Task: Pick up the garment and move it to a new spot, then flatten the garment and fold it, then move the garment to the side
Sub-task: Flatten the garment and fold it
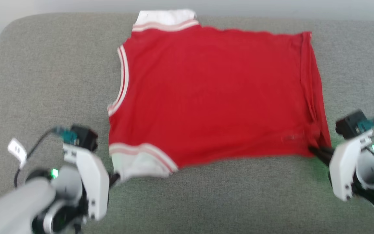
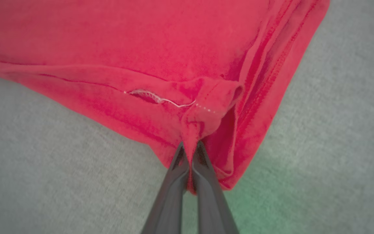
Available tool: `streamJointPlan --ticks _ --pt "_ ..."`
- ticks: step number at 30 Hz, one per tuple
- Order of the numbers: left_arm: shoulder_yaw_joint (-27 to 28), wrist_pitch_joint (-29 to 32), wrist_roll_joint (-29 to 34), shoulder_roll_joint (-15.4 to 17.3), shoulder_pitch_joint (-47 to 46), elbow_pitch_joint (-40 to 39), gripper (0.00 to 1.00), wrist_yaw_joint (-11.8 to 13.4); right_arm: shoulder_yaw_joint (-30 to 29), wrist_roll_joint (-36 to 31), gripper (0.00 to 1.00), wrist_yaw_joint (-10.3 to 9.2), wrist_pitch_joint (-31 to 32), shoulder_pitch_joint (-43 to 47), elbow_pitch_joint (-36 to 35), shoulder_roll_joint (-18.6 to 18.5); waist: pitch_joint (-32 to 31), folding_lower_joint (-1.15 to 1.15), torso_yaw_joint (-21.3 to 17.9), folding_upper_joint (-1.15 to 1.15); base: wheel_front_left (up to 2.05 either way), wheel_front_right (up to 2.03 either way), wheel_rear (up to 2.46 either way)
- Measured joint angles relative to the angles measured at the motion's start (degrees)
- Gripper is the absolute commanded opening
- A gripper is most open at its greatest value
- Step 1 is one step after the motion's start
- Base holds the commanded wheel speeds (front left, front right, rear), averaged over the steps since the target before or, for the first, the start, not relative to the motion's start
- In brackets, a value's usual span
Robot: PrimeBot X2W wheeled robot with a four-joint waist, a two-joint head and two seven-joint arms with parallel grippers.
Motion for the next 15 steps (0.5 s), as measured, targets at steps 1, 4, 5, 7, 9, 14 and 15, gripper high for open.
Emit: streamJointPlan --ticks 1,4,5,7,9,14,15 --pt "-0.2 0.0 -0.5 1.0 1.5 -2.2 0.00 1.2 -0.7 0.2 0.00 0.00 0.7 1.8 -1.5 -0.8 -0.1 0.00 -0.1 0.00 0.00 0.00 0.00" --pt "-0.7 -0.5 -1.5 3.5 5.6 -7.7 0.00 4.7 -2.7 0.9 0.00 -0.01 3.1 7.1 -6.4 -2.4 -0.6 0.00 -0.3 0.00 0.00 0.00 0.00" --pt "-0.8 -0.7 -2.1 4.2 6.9 -9.1 0.00 5.7 -3.2 1.3 0.00 0.00 3.9 9.0 -8.2 -3.0 -0.7 0.00 -0.3 0.00 0.00 0.00 0.00" --pt "-1.4 -1.0 -2.7 5.6 9.4 -11.9 0.00 7.6 -4.0 1.9 0.00 0.00 5.6 12.6 -11.6 -4.4 -0.9 0.00 -0.4 0.00 0.00 0.00 0.00" --pt "-2.2 -1.0 -3.8 6.7 11.8 -14.1 0.00 9.2 -5.3 2.6 0.00 -0.01 7.1 16.3 -14.3 -5.8 -0.9 0.00 -0.4 0.00 0.00 0.00 0.00" --pt "-2.8 -2.2 -5.1 7.6 15.6 -17.6 0.00 11.2 -10.3 3.4 0.00 0.00 7.9 23.9 -18.7 -6.1 -0.5 0.00 -0.5 0.00 0.00 0.00 0.00" --pt "-2.6 -2.5 -5.1 7.9 15.7 -17.8 0.00 11.4 -11.5 3.3 0.00 -0.01 7.9 24.8 -19.1 -5.7 -0.4 0.00 -0.5 0.00 0.00 0.00 0.00"
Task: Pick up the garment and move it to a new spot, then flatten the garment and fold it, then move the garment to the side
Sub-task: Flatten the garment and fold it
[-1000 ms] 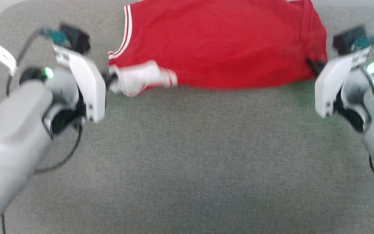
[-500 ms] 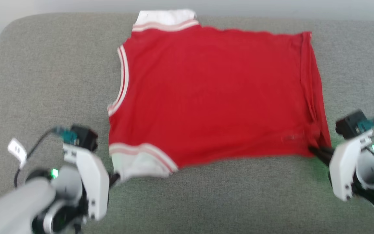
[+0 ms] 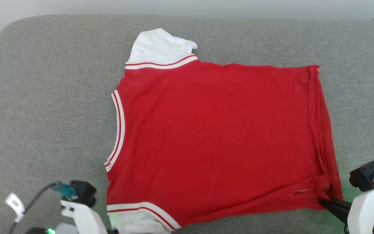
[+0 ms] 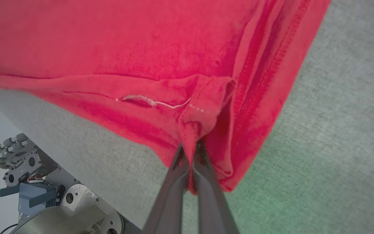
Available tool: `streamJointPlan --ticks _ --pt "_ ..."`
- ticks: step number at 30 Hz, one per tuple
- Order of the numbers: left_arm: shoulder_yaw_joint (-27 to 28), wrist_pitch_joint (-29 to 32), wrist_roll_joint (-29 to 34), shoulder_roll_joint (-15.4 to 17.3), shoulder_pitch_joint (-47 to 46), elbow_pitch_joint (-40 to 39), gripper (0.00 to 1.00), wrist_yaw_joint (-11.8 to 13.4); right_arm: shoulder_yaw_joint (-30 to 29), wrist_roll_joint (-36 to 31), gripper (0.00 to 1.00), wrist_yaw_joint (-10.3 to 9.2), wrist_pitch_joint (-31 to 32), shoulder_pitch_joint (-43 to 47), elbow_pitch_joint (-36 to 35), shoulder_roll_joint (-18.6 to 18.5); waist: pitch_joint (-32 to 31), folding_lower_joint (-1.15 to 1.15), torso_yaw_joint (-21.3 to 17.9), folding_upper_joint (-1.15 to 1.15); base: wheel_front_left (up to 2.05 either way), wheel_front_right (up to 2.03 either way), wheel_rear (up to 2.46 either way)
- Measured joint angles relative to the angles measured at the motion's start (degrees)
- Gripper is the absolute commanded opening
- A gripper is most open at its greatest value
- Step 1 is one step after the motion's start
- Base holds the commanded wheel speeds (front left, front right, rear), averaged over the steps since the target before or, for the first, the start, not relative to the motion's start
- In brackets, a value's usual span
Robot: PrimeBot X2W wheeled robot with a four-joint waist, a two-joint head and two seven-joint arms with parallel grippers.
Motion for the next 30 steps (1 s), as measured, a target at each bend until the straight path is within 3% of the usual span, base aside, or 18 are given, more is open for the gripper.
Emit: streamJointPlan --ticks 9,12,13,19,30 --pt "5.5 -0.2 4.0 5.4 -8.4 -2.2 0.00 0.9 -9.9 -4.7 0.00 0.01 2.0 2.0 -7.1 6.4 0.9 0.00 -1.3 0.00 0.00 0.00 0.00" --pt "7.1 1.2 5.7 5.9 -13.0 -1.5 0.00 -0.2 -12.0 -6.8 0.00 0.02 3.3 0.0 -8.8 8.4 1.3 0.00 -2.0 0.00 0.00 0.00 0.00" --pt "7.8 1.9 7.3 5.4 -15.9 0.0 0.00 -1.7 -13.4 -8.1 0.00 0.01 3.9 -2.0 -9.2 10.0 1.8 0.00 -2.4 0.00 0.00 0.00 0.00" --pt "7.7 5.5 10.4 0.1 -24.2 9.6 0.00 -7.2 -14.1 -11.6 0.00 0.01 4.6 -9.4 -5.6 13.5 3.7 0.00 -3.3 0.00 0.00 0.00 0.00" --pt "4.7 8.1 11.3 -14.0 -31.6 37.2 0.00 -18.3 -9.4 -14.8 0.00 0.01 4.0 -21.8 11.2 18.7 6.8 0.00 -4.5 0.00 0.00 0.00 0.00"
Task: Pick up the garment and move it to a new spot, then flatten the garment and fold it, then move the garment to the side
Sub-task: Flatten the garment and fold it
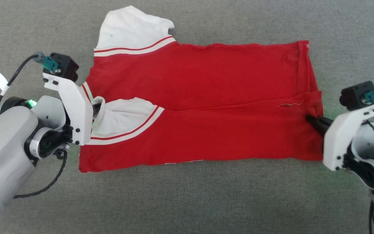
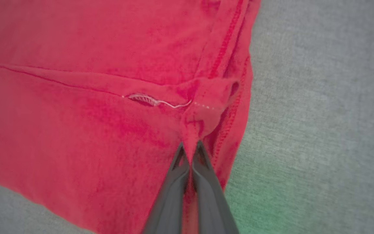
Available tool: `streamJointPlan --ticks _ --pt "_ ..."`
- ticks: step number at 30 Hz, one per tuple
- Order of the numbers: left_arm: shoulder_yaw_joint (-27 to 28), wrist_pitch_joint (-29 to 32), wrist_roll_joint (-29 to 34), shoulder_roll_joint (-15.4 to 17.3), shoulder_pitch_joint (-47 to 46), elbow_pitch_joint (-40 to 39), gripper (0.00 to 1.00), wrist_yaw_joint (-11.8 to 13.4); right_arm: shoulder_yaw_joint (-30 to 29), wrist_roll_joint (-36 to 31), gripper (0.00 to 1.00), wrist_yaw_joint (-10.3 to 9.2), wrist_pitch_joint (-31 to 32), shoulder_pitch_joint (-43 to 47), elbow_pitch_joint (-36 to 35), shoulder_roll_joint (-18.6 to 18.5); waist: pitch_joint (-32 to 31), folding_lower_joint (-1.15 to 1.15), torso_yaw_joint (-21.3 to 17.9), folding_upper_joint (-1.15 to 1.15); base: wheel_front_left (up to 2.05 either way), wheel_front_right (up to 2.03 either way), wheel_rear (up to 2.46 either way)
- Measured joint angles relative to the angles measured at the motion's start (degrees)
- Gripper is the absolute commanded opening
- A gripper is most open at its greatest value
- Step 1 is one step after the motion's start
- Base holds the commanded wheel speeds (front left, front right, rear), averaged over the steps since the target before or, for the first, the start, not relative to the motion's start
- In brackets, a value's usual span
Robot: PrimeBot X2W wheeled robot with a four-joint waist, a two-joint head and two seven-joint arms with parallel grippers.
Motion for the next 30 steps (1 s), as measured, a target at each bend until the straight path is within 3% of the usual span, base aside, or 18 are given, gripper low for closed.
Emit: streamJointPlan --ticks 5,6,8,9,17,23,30 --pt "-0.8 1.4 -0.9 -3.8 -1.4 9.7 0.00 -3.2 2.6 0.0 0.00 0.00 0.5 -3.4 4.5 1.0 0.5 0.00 -0.5 0.00 0.00 0.00 0.00" --pt "-0.9 1.6 -0.9 -4.5 -1.9 11.1 0.00 -3.7 3.4 0.1 0.09 -0.01 0.5 -3.7 4.7 0.9 0.6 0.00 -0.5 0.00 0.00 0.00 0.00" --pt "-0.8 0.8 -0.7 -5.4 -2.5 13.2 0.79 -4.3 4.1 0.4 0.79 -0.01 0.5 -4.3 5.2 0.7 0.4 0.00 -0.6 0.00 0.00 0.00 0.00" --pt "-0.7 0.5 -0.7 -5.7 -2.7 13.9 1.00 -4.4 4.4 0.6 1.00 -0.01 0.5 -4.4 5.2 0.4 0.2 0.00 -0.6 0.00 0.00 0.00 0.00" --pt "-0.8 0.7 0.1 -3.7 -3.5 12.0 1.00 -3.5 0.5 0.6 1.00 -0.01 -3.3 -1.8 1.6 -1.3 -2.3 0.00 0.0 0.00 0.00 0.00 0.00" --pt "-0.5 2.8 -0.7 0.3 -1.6 4.3 1.00 0.6 -4.9 -1.8 1.00 -0.01 -7.1 2.2 -3.4 0.3 -4.6 0.00 0.2 0.00 0.00 0.00 0.00" --pt "0.7 4.7 -3.7 7.3 4.1 -12.3 1.00 9.2 -12.4 -7.0 1.00 -0.01 -11.7 8.2 -10.2 5.1 -7.5 0.00 -0.1 0.00 0.00 0.00 0.00"
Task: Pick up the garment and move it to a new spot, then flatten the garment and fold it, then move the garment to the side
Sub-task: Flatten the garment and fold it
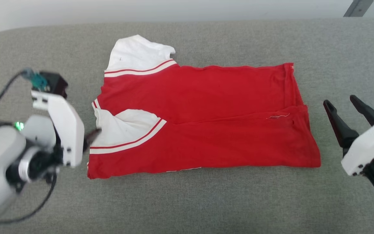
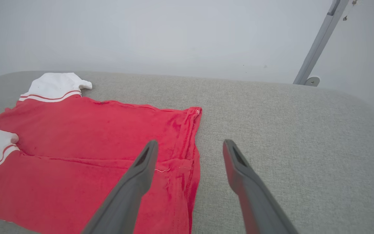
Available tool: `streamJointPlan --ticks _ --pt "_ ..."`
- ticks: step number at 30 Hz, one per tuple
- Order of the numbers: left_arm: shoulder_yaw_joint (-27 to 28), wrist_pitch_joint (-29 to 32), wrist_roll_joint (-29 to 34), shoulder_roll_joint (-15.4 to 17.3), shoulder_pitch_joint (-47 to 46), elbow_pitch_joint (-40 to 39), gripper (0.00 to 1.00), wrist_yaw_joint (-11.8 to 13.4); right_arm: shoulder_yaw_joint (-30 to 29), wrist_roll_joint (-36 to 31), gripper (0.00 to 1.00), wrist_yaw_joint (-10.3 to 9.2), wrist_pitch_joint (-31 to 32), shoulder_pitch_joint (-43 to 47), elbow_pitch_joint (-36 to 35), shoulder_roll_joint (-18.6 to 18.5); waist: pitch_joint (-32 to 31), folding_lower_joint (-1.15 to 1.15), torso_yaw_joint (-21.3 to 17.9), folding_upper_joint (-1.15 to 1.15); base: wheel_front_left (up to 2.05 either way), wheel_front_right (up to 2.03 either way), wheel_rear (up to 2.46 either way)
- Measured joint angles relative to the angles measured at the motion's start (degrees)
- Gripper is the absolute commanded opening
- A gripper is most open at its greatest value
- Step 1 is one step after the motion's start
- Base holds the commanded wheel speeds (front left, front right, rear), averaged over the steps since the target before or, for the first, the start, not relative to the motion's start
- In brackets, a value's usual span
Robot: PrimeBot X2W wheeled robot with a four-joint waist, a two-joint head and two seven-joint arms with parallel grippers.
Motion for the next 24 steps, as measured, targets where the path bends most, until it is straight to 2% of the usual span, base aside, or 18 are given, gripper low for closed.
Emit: streamJointPlan --ticks 6,9,11,15,24 --pt "-0.7 0.7 -1.3 5.6 6.8 -12.9 1.00 7.8 -4.4 -2.6 1.00 -0.01 -2.0 4.9 -5.2 3.7 -1.7 0.00 -0.7 0.00 0.00 0.00 0.00" --pt "-1.2 -0.3 -1.9 7.2 10.0 -15.3 1.00 10.4 -6.0 -3.7 1.00 0.00 -2.7 6.8 -7.5 5.8 -2.0 0.00 -1.3 0.00 0.00 0.00 0.00" --pt "-1.1 -1.5 -3.1 7.2 11.7 -15.2 1.00 11.3 -6.5 -3.9 1.00 0.00 -2.8 7.8 -8.8 6.9 -2.0 0.00 -1.8 0.00 0.00 0.00 0.00" --pt "0.1 -5.3 -4.2 5.7 13.8 -11.0 1.00 10.5 -6.9 -4.0 1.00 0.00 -1.9 9.3 -9.9 8.8 -1.4 0.00 -3.0 0.00 0.00 0.00 0.00" --pt "0.0 -6.7 -6.1 -0.5 14.1 5.3 1.00 4.8 -5.2 -2.3 1.00 -0.01 1.6 10.2 -9.4 8.8 1.2 0.00 -5.6 0.00 0.00 0.00 0.00"
